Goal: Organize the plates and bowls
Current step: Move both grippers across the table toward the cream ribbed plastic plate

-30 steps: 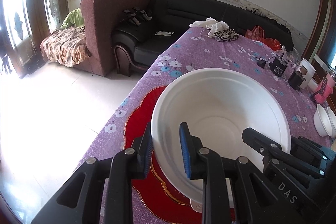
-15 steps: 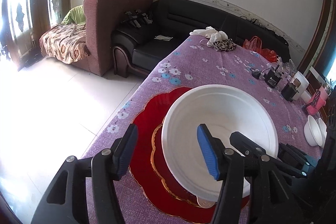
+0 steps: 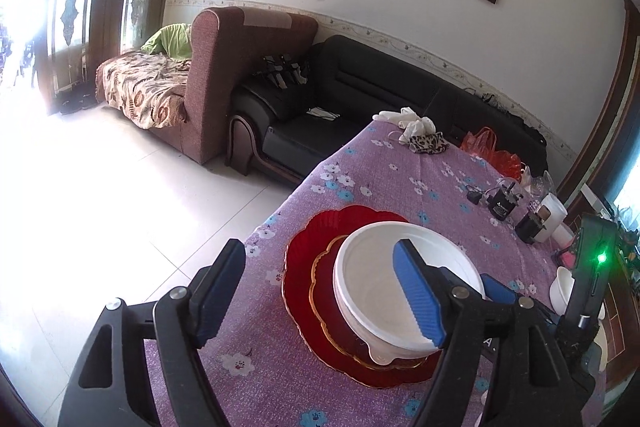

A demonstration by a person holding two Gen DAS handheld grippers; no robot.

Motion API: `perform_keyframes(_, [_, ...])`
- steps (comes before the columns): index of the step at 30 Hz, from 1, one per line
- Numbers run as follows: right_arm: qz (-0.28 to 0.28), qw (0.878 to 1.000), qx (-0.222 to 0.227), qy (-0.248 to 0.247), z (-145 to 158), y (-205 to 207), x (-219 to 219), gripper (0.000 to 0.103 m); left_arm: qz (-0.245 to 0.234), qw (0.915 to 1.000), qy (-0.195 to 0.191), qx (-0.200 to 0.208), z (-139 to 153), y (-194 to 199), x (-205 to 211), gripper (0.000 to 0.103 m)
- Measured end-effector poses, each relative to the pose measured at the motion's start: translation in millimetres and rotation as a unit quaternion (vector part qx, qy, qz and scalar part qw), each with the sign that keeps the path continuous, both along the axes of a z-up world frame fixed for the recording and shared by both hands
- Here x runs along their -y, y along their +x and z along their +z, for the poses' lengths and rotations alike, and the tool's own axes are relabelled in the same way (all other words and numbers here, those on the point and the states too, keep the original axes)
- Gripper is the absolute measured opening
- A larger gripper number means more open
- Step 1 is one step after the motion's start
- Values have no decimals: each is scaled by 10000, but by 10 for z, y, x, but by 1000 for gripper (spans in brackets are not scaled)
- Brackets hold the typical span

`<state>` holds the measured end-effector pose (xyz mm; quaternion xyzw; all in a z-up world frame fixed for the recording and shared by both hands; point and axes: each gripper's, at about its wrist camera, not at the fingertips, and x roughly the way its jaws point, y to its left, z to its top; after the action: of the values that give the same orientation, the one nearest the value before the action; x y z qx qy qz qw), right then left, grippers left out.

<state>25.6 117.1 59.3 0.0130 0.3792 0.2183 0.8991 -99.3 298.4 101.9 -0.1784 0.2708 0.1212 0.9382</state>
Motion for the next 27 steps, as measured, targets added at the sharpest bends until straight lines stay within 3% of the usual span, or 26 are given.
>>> perform_keyframes(5, [-119, 9999, 64, 80, 64, -80, 156, 74, 371, 9974, 395, 470, 200, -281, 126, 83])
perform_keyframes(9, [-162, 9995, 242, 87, 165, -222, 327, 74, 857, 9855, 1058, 1014, 434, -561, 307, 101])
perform_keyframes(11, [-225, 9989, 399, 45, 225, -317, 432, 75, 964, 9780, 1428, 1177, 532, -658, 442, 103])
perform_keyframes(15, [-358, 9968, 718, 10, 341, -528, 690, 80, 707, 9744, 1825, 1105, 593, -674, 742, 103])
perform_keyframes(21, [-598, 9923, 1087, -5, 431, -854, 1172, 85, 166, 9756, 2026, 832, 490, -522, 1156, 103])
perform_keyframes(27, [-1117, 9862, 1169, 363, 524, -1002, 1938, 85, -221, 9745, 2131, 659, 412, -417, 1519, 103])
